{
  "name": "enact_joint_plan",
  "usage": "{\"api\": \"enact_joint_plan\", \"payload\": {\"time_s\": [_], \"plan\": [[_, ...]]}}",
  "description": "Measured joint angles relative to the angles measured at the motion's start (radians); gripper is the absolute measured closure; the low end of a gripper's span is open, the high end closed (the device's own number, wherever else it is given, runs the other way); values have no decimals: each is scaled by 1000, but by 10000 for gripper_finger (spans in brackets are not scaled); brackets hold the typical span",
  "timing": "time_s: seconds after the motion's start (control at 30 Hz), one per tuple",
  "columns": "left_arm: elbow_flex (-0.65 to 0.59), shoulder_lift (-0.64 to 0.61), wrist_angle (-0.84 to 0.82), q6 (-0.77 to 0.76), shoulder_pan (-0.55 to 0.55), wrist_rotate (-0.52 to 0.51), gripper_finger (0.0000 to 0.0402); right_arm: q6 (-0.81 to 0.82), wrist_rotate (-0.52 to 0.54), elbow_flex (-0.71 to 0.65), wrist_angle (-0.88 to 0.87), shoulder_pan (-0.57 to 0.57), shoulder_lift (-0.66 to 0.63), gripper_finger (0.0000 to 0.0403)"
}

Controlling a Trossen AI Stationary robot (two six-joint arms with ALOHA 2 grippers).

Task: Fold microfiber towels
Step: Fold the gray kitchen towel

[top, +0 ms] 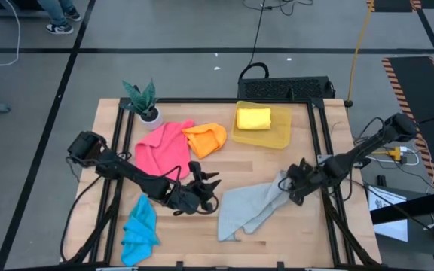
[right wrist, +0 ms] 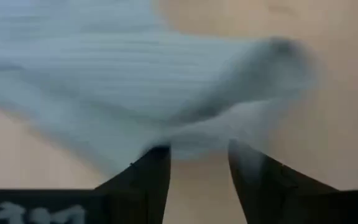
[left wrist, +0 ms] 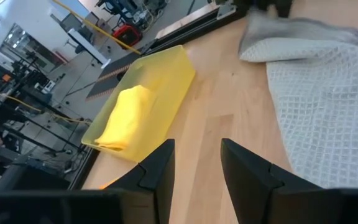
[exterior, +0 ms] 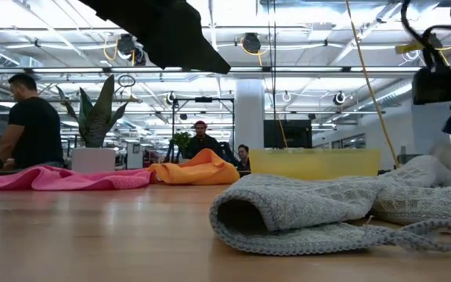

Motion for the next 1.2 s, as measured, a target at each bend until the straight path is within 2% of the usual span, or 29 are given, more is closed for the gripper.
{"api": "enact_joint_plan", "payload": {"time_s": [0.13, 0.23, 0.33, 0.5, 0.63, 0.8, 1.0, 1.07, 1.2], "plan": [[0, 0, -5, -22, -1, 3, 268, -129, -101, 1, 353, 51, 62, 266], [0, 0, -5, -25, -1, 3, 268, -238, -104, 3, 632, 102, 145, 277], [0, 0, -5, -42, -1, 3, 268, -301, -143, 18, 759, 136, 247, 285], [0, 0, -6, -63, -1, 3, 268, -445, -143, 93, 741, 163, 441, 302], [0, 1, -19, -73, -1, 3, 268, -511, -71, 172, 663, 147, 547, 316], [0, 1, -22, -76, -1, 3, 268, -568, 176, 229, 587, 106, 585, 332], [0, 1, -34, -61, 0, 3, 268, -474, 423, 227, 586, -32, 583, 341], [0, 1, -47, -58, -1, 0, 268, -492, 422, 227, 581, -68, 570, 341], [0, 1, -67, -59, -11, -8, 268, -588, 346, 226, 567, -102, 514, 341]]}}
